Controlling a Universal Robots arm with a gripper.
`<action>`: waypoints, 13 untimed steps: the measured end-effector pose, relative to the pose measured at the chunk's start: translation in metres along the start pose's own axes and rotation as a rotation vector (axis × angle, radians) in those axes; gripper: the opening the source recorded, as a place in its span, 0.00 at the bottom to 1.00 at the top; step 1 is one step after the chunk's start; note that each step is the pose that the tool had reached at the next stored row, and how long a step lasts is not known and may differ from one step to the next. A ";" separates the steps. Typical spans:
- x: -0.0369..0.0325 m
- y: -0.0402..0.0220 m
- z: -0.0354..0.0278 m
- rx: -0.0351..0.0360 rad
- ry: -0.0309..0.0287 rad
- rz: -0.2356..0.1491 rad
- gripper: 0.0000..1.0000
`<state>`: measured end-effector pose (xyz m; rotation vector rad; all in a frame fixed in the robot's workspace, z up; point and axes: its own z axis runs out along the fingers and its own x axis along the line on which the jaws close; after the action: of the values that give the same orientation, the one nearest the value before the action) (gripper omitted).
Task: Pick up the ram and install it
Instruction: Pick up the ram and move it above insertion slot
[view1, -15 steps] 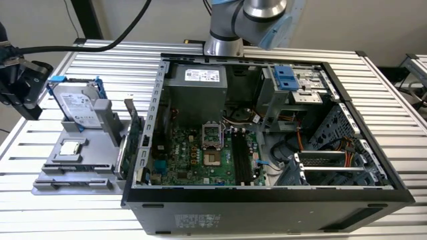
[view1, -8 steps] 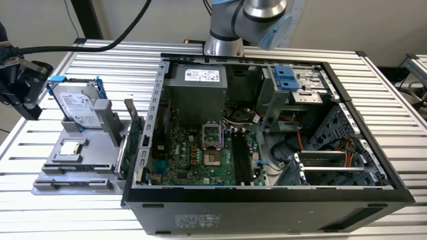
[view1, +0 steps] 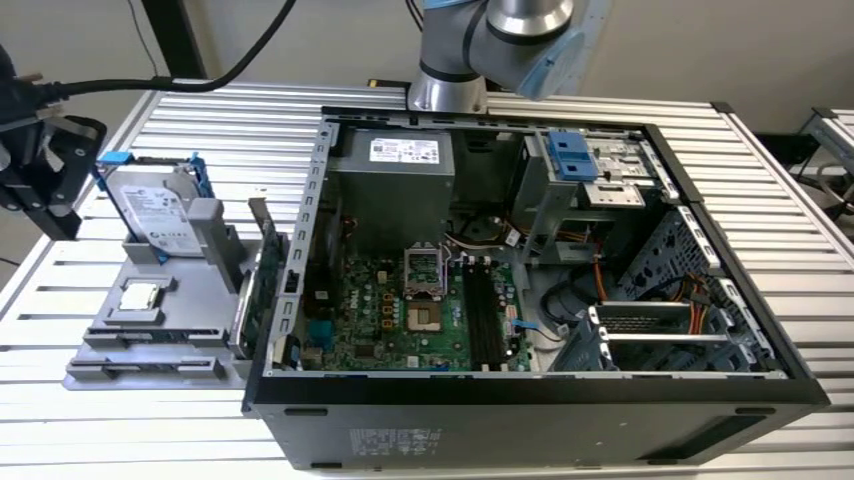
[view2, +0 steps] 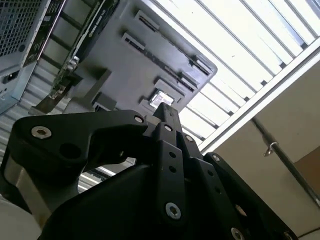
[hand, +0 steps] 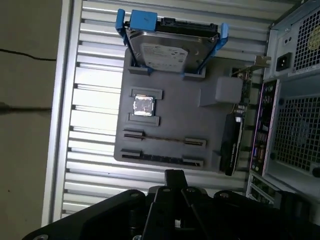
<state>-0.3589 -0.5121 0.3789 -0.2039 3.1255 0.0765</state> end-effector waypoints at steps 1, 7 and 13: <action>0.0000 0.0000 0.0000 -0.0002 0.0009 -0.018 0.00; 0.0000 0.0000 0.0000 -0.0008 0.0062 -0.126 0.00; 0.0000 0.0000 0.0000 -0.0011 0.0117 -0.237 0.00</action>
<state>-0.3589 -0.5121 0.3789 -0.5733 3.0853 0.0751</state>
